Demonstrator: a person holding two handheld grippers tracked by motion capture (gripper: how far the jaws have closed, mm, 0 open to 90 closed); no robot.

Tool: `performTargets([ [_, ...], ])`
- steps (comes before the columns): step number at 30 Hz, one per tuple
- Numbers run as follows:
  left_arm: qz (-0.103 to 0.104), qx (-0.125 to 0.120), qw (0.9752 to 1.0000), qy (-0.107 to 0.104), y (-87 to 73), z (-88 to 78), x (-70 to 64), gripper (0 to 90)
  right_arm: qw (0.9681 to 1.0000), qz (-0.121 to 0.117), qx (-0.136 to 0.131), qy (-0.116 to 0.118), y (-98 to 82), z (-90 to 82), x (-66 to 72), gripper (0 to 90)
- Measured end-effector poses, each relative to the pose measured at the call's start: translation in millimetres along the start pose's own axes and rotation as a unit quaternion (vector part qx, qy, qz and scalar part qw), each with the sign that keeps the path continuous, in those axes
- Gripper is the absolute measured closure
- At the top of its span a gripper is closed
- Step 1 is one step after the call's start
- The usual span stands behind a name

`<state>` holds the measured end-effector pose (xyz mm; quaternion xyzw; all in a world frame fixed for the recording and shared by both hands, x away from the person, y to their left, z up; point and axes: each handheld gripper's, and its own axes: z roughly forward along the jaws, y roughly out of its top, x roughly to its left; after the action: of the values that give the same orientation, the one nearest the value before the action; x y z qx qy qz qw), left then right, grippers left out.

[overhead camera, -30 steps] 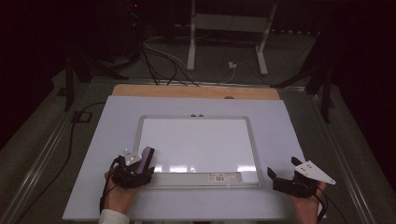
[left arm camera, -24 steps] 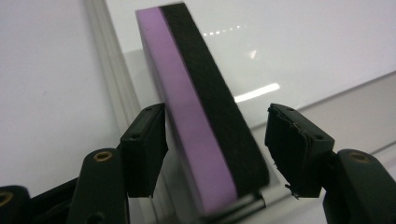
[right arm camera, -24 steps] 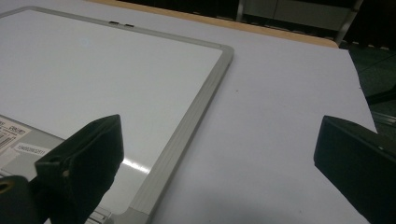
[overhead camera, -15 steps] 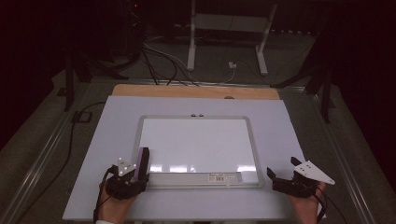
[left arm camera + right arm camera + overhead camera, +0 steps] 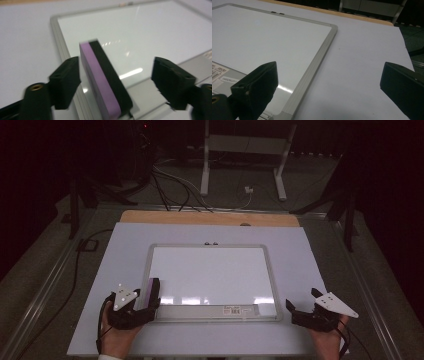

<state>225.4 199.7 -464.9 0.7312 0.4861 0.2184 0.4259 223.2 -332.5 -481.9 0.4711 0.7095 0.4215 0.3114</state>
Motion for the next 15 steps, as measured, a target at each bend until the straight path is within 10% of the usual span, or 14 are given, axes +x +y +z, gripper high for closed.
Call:
performTargets([
  [15,-0.011,-0.081,0.9962,0.032,6.7,-2.6,40.9,3.5,1.0,0.0,-0.006,0.003,0.0,-0.7,-0.2,1.6],
])
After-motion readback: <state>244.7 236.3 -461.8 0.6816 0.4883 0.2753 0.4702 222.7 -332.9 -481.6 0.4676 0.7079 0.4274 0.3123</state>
